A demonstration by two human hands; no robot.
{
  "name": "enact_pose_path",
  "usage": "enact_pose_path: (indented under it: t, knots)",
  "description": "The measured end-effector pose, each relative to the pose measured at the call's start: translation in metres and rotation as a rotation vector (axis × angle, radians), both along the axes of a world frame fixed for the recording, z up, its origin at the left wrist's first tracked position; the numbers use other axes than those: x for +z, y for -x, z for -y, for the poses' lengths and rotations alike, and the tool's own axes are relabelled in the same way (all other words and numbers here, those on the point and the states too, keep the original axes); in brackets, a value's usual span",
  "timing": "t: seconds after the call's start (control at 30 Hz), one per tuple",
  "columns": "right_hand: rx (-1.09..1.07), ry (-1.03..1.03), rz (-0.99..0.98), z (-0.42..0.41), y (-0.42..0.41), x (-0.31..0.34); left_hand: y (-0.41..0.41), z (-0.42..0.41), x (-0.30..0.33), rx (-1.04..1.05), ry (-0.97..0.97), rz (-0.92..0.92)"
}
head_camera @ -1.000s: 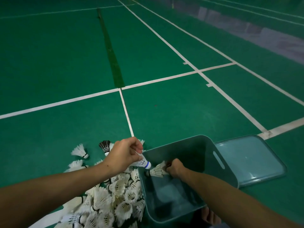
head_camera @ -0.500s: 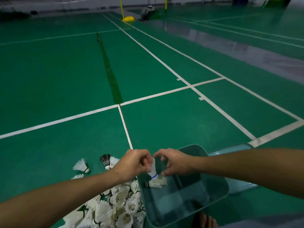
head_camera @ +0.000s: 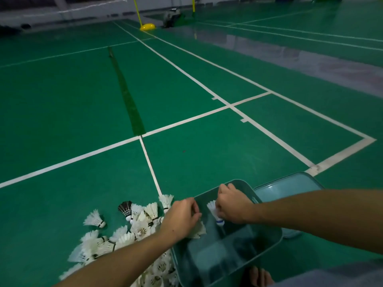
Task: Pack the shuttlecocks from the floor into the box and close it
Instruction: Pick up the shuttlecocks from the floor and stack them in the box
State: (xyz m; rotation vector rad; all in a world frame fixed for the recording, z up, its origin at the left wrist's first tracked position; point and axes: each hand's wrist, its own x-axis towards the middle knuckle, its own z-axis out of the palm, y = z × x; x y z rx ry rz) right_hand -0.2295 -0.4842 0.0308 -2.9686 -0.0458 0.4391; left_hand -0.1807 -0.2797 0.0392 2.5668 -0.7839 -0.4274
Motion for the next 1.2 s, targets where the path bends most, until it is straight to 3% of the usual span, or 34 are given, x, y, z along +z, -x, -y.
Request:
enact_pose_path:
  t: [0.13, 0.23, 0.63, 0.83, 1.0, 1.2]
  knots:
    - [-0.187, -0.116, -0.194, 0.008, -0.021, -0.026, 0.001, 0.016, -0.047, 0.157, -0.125, -0.317]
    - [-0.357, -0.266, -0.223, -0.001, -0.034, -0.061, 0.003, 0.023, -0.071, 0.239, -0.142, -0.434]
    - [-0.628, -0.481, -0.258, -0.025, -0.027, -0.145, 0.004, 0.026, -0.127, 0.400, -0.052, -0.488]
    - [-0.640, -0.604, -0.300, -0.035, -0.026, -0.151, 0.001, 0.021, -0.121, 0.391, -0.007, -0.536]
    - [-0.631, -0.595, -0.281, -0.022, -0.016, -0.122, -0.007, 0.008, -0.093, 0.255, 0.086, -0.606]
    - [-0.375, -0.427, -0.126, -0.029, -0.013, -0.070, -0.017, -0.027, -0.028, 0.110, 0.288, -0.437]
